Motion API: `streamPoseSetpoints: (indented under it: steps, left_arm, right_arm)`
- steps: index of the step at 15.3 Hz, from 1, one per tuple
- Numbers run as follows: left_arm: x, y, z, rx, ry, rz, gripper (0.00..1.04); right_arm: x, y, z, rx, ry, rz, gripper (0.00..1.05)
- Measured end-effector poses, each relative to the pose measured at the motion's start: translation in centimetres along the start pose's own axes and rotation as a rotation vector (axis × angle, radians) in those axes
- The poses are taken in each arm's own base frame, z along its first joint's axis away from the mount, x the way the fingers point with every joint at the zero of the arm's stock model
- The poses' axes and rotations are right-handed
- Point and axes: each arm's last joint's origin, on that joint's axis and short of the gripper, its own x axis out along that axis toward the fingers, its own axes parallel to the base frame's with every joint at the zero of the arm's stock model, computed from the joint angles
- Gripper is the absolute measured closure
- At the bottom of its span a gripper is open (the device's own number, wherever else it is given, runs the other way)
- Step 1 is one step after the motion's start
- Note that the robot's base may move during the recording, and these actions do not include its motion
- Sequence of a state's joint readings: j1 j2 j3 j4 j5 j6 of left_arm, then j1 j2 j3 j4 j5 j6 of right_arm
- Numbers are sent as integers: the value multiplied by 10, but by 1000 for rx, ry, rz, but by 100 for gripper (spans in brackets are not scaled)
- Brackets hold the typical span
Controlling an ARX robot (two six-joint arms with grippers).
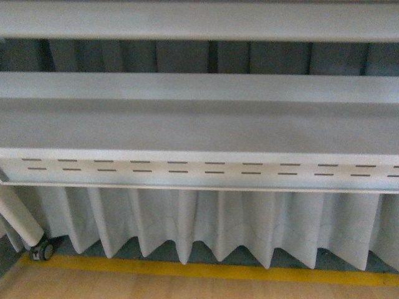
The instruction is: Wind up and store yellow beetle toy
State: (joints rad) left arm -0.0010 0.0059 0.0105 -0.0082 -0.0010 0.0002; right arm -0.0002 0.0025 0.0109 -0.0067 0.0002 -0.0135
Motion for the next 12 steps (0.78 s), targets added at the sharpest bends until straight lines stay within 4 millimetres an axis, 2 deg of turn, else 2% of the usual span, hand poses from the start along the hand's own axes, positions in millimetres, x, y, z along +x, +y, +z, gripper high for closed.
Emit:
streamPoseSetpoints:
  steps: [12]
  left_arm:
    - [0,0,0,0,-4,0,7]
  right_arm:
    - [0,0,0,0,-2,0,7]
